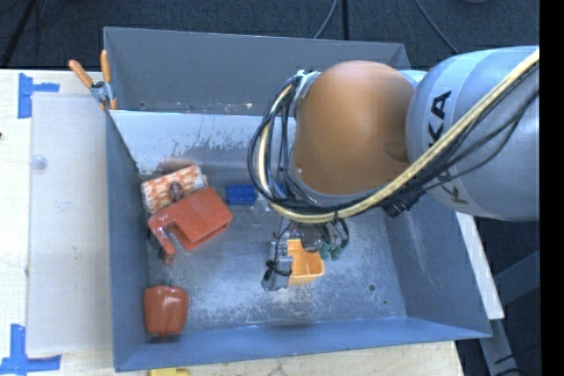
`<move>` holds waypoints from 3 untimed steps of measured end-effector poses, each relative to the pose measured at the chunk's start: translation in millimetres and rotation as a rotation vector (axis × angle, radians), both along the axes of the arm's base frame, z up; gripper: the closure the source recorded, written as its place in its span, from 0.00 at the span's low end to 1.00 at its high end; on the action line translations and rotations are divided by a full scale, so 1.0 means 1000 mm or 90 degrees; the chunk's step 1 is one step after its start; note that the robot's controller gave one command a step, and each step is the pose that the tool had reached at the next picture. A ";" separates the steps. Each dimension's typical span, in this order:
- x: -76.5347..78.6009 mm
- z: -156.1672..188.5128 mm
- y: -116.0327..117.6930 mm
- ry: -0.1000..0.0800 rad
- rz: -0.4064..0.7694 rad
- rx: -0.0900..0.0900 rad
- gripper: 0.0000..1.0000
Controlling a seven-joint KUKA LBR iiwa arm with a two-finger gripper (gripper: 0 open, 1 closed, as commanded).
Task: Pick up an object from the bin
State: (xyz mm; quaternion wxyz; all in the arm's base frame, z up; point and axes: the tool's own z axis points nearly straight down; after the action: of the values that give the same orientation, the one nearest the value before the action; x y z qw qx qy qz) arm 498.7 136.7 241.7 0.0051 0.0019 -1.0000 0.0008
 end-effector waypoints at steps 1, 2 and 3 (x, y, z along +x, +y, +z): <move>0.002 0.004 -0.001 -0.005 -0.003 0.001 0.00; 0.001 -0.044 -0.037 -0.006 0.018 0.002 0.00; -0.001 -0.042 -0.062 0.008 0.029 -0.001 0.00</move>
Offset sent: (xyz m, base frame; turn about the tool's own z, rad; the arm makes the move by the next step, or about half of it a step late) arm -0.0016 -0.0743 -0.0917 -0.0488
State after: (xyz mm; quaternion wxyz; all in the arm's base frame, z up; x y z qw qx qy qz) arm 497.5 74.9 200.0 0.0111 0.0251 -0.9996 0.0015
